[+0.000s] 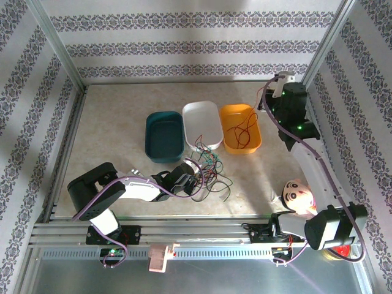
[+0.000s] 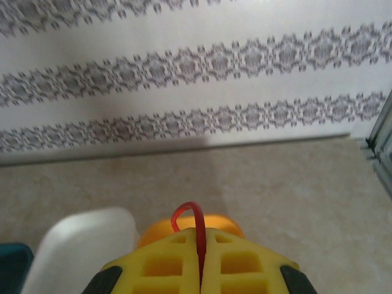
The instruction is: Untangle the cables
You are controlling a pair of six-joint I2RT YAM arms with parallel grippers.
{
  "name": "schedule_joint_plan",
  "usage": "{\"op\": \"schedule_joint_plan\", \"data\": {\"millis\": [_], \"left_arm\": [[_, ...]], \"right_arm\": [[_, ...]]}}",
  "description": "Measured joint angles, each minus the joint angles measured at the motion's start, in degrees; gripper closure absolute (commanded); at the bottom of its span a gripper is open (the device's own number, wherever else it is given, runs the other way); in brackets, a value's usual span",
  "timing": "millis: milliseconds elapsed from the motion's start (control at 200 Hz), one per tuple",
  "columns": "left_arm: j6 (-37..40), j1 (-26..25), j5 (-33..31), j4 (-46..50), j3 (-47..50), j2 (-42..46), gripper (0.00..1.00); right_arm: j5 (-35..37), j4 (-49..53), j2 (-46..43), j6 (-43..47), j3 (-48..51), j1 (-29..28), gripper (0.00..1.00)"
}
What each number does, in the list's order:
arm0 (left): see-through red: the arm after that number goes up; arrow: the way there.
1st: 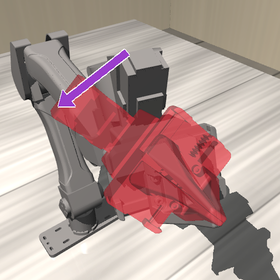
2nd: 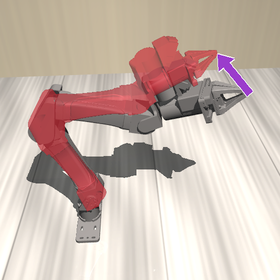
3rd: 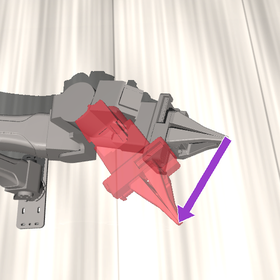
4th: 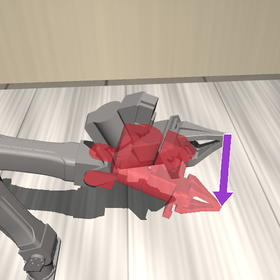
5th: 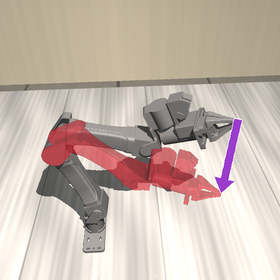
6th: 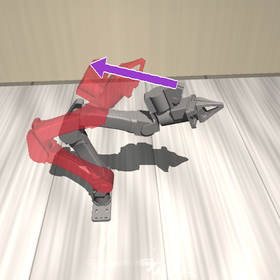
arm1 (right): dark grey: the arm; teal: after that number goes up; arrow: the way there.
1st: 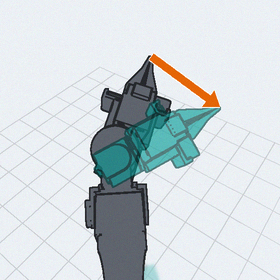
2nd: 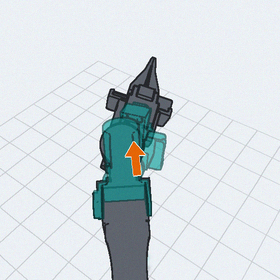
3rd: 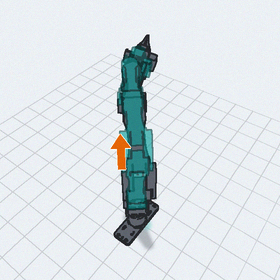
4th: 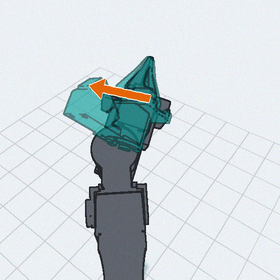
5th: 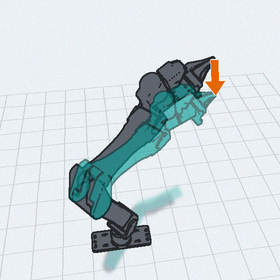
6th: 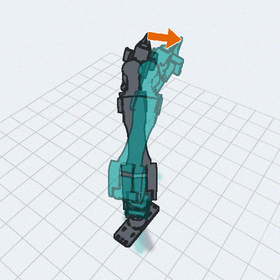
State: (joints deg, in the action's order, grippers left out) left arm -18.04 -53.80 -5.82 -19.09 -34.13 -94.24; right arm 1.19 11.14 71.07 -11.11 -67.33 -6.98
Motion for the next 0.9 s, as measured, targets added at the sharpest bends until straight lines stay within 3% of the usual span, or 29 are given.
{"op": "schedule_joint_plan", "data": {"millis": [270, 810, 860, 900], "left_arm": [[0.8, 0.0, 0.0, 1.8, -0.6, 0.4, 1.00], [1.3, 0.0, 0.0, 4.9, -0.6, 1.9, 1.00], [1.3, 0.0, 0.0, 5.2, -0.6, 2.0, 1.00], [1.3, 0.0, 0.0, 5.5, -0.6, 2.2, 1.00]], "right_arm": [[0.9, -0.7, 7.5, -4.2, 5.9, -1.5, 1.00], [2.4, -1.7, 28.7, -11.6, 4.5, -1.6, 1.00], [2.4, -1.5, 29.6, -12.0, 4.2, -1.8, 0.96], [2.4, -1.5, 29.7, -12.4, 4.2, -1.9, 0.88]]}}
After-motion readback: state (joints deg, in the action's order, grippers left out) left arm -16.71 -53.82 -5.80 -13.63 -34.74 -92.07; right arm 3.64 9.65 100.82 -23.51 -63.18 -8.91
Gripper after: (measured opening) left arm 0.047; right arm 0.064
